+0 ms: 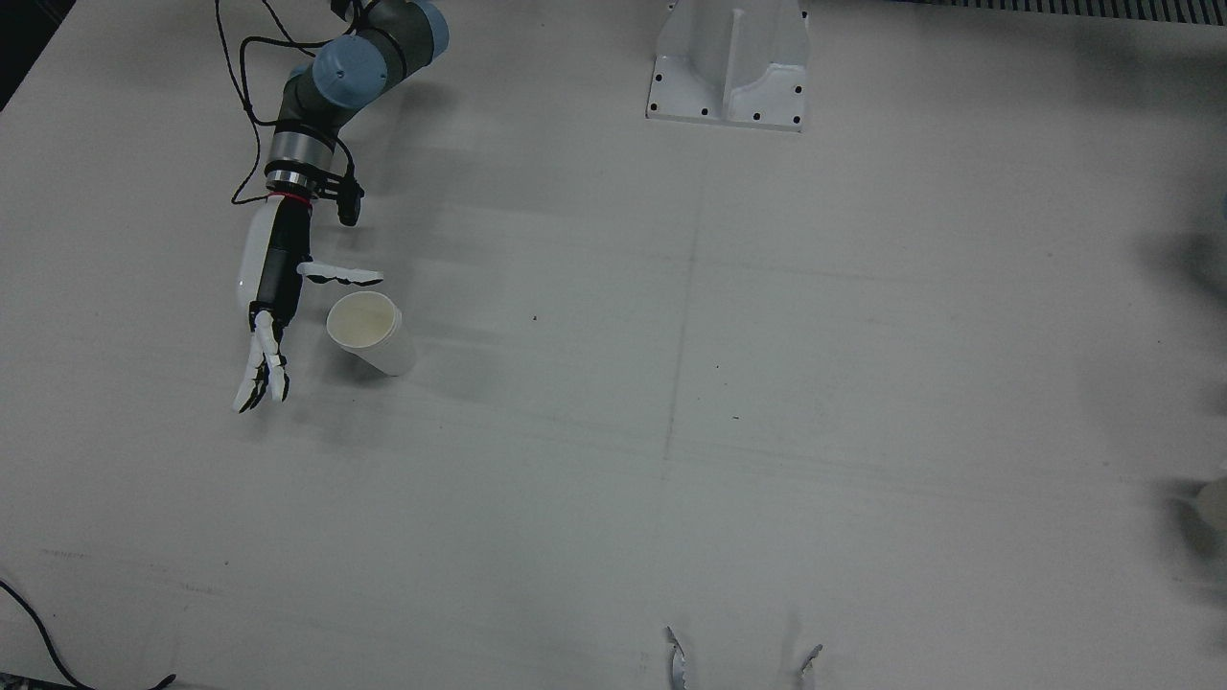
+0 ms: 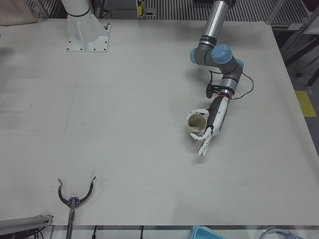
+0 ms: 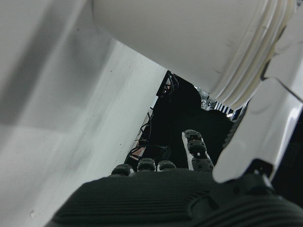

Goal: Pour water
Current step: 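Close the right hand's fingers around the white paper cup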

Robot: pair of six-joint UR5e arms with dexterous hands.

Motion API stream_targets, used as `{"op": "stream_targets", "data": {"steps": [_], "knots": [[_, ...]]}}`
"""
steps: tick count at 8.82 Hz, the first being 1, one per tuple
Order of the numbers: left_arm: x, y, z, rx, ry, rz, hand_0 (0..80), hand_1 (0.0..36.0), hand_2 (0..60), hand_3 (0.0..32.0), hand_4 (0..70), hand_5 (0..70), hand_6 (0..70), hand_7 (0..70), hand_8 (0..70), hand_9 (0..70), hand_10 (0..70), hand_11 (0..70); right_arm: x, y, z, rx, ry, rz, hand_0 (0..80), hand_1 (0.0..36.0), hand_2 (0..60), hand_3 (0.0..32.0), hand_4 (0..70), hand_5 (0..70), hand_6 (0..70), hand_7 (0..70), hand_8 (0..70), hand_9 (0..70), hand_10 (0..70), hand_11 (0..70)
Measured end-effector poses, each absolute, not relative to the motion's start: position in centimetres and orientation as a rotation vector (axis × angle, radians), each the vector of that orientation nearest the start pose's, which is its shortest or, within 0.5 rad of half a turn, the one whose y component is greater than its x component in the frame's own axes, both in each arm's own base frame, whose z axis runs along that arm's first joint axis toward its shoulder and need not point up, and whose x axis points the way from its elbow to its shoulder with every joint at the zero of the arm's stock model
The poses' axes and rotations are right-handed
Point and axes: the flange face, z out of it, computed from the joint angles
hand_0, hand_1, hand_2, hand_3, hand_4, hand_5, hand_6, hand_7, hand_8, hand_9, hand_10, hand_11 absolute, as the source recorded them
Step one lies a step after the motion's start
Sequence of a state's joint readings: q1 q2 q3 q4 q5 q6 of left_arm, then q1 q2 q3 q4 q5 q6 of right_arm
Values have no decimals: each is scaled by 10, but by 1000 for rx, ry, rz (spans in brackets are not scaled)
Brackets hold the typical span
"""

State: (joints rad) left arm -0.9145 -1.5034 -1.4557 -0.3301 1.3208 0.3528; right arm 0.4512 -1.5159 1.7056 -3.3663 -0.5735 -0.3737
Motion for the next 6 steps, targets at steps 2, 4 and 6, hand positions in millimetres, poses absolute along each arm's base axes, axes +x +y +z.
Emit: {"op": "stream_targets", "data": {"steps": [2, 4, 6], "knots": [[160, -466, 744, -90, 2073, -1687, 437, 360, 600, 0, 263, 655, 30, 92, 16, 33, 49, 97, -325, -394, 611, -367, 2502, -2469, 463, 110, 28, 0, 42, 8, 11, 0, 30, 16, 2, 14], [160, -466, 744, -90, 2072, -1688, 435, 360, 600, 0, 261, 655, 29, 91, 15, 32, 49, 97, -334, -395, 604, -379, 2521, -2465, 464, 111, 35, 0, 62, 15, 28, 25, 35, 26, 7, 21], [159, -466, 745, -89, 2071, -1690, 433, 360, 600, 0, 261, 654, 29, 91, 15, 32, 49, 97, -343, -399, 596, -404, 2543, -2457, 465, 113, 61, 0, 82, 73, 67, 129, 51, 67, 28, 52]]}}
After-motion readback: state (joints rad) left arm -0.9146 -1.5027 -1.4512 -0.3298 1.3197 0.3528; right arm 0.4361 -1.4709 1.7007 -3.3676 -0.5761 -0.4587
